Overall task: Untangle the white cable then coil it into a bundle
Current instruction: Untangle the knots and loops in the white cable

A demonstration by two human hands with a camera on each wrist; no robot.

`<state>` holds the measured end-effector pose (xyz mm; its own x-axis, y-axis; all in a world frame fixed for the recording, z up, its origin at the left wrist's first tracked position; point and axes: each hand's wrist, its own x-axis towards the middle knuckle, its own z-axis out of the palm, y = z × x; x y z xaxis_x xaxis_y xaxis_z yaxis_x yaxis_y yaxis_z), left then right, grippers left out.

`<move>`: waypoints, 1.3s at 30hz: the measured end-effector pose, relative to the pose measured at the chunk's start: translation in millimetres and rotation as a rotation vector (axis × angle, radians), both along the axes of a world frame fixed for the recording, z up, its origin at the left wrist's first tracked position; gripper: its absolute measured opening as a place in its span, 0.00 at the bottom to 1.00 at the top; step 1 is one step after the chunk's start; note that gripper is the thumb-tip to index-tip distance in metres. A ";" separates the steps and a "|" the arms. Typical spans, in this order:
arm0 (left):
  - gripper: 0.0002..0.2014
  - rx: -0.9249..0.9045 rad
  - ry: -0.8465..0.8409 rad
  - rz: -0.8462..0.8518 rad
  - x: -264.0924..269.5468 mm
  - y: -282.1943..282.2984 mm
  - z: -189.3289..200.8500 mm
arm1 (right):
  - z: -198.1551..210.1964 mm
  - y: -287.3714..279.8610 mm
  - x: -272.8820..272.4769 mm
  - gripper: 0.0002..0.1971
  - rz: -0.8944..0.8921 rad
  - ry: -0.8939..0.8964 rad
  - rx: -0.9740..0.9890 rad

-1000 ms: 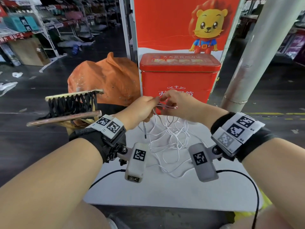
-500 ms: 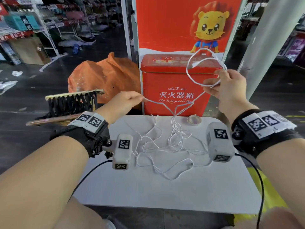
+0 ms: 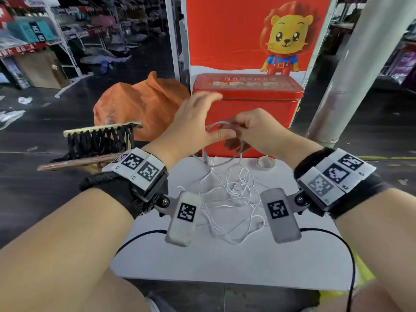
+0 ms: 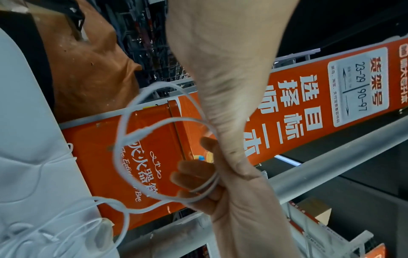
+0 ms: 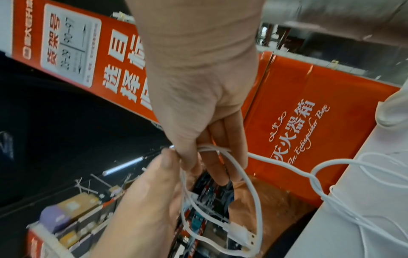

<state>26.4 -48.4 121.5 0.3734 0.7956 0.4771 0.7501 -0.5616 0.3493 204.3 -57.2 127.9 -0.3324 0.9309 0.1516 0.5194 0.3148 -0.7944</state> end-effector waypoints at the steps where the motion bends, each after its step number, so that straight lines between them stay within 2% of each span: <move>1: 0.30 -0.164 0.011 -0.028 2.6 -2.5 1.4 | -1.1 -0.8 -3.8 0.07 0.022 -0.037 0.013; 2: 0.24 -0.318 -0.017 -0.051 4.2 -3.0 0.0 | -3.7 -0.1 -6.4 0.07 0.038 -0.058 0.039; 4: 0.21 -0.531 -0.181 -0.066 4.2 -5.1 -3.3 | -9.1 1.5 -7.7 0.07 0.049 -0.093 0.089; 7: 0.19 -0.665 -0.463 -0.005 -2.4 -0.4 -8.6 | -15.2 6.8 -2.2 0.12 -0.006 -0.111 0.081; 11: 0.13 -0.855 -0.828 -0.023 -8.5 2.2 -8.0 | -20.1 13.4 9.4 0.08 -0.051 0.005 0.018; 13: 0.12 -0.898 -0.889 -0.050 -7.7 0.7 -9.2 | -21.6 13.9 11.4 0.04 -0.034 0.099 -0.031; 15: 0.12 -0.904 -0.965 -0.092 -7.4 1.0 -9.3 | -22.1 14.7 12.1 0.06 -0.020 0.117 -0.053; 17: 0.13 -0.878 -1.075 -0.131 -9.6 3.6 -7.8 | -23.4 15.5 14.7 0.11 -0.002 0.047 -0.080; 20: 0.15 -0.828 -1.208 -0.147 -15.8 8.0 -6.1 | -31.7 18.3 25.9 0.08 0.042 -0.070 -0.152; 22: 0.16 -0.838 -1.199 -0.131 -20.4 9.5 -6.8 | -37.0 20.8 35.0 0.09 0.019 -0.073 -0.162; 25: 0.21 -0.933 -1.045 -0.096 -23.5 7.0 -7.6 | -36.4 22.0 43.5 0.11 -0.075 -0.021 -0.091; 29: 0.28 -1.051 -0.893 -0.074 -17.7 1.4 -4.6 | -28.2 19.3 41.7 0.13 -0.102 0.019 0.009; 34: 0.23 -1.071 -0.699 -0.054 -4.3 -3.6 -7.2 | -19.7 13.6 24.3 0.09 -0.049 0.017 0.087; 39: 0.12 -1.019 -0.689 -0.096 3.3 -5.9 -14.2 | -21.7 16.6 14.5 0.04 -0.058 0.027 0.159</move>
<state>29.7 -54.3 107.3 0.3672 0.9027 -0.2242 0.2068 0.1558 0.9659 218.9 -40.5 106.2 -0.2729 0.9119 0.3064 0.5195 0.4078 -0.7509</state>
